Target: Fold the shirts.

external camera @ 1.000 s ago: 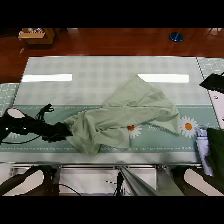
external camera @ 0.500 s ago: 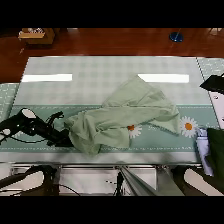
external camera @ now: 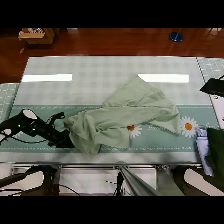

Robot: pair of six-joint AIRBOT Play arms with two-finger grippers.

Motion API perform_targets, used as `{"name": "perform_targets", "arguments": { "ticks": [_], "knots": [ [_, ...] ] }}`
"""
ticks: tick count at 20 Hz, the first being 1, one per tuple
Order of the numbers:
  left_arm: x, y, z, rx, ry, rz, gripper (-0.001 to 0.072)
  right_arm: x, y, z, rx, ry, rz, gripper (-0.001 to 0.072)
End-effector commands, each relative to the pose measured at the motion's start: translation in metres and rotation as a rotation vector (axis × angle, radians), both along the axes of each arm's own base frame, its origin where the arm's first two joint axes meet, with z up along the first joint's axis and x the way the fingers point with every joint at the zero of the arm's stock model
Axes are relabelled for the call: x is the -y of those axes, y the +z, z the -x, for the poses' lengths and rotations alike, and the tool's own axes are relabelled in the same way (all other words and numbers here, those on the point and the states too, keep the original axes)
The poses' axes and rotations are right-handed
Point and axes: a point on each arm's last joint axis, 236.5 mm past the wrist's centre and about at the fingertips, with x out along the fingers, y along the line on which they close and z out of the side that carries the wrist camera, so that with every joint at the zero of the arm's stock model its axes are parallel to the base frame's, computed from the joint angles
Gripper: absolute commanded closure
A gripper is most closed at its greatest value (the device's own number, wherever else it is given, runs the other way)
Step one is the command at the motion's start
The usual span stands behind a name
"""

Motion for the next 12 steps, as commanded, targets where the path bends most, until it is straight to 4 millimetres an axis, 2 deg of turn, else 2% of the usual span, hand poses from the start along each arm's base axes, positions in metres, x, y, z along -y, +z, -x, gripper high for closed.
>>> {"name": "perform_targets", "arguments": {
  "ticks": [1, 3, 4, 5, 9, 10, 11, 12],
  "knots": [
    [-0.001, -0.009, -0.03, 0.131, 0.053, -0.026, 0.0627, 0.0, -0.004, 0.001, -0.014, 0.004, -0.002, 0.0178],
    [0.005, -0.004, -0.036, 0.163, 0.06, 0.004, 0.0626, 0.0, -0.004, 0.001, -0.014, 0.004, -0.002, 0.0178],
    [0.008, -0.001, -0.04, 0.177, 0.067, 0.02, 0.0279, 0.0, -0.004, 0.001, -0.014, 0.004, -0.002, 0.0178],
    [0.01, 0.0, -0.042, 0.167, 0.093, 0.024, 0.0024, 0.0, -0.004, 0.001, -0.015, 0.004, -0.003, 0.0178],
    [0.009, 0.001, -0.041, 0.164, 0.096, 0.025, 0.002, -0.001, -0.004, 0.003, -0.021, 0.005, -0.006, 0.0178],
    [0.009, 0.001, -0.041, 0.164, 0.096, 0.025, 0.0076, -0.001, -0.004, 0.003, -0.021, 0.005, -0.006, 0.0178],
    [0.009, 0.001, -0.041, 0.165, 0.096, 0.024, 0.0188, -0.001, -0.004, 0.003, -0.021, 0.005, -0.006, 0.0178],
    [0.009, 0.0, -0.043, 0.17, 0.099, 0.019, 0.0221, -0.001, -0.004, 0.003, -0.021, 0.005, -0.006, 0.0178]
  ]
}}
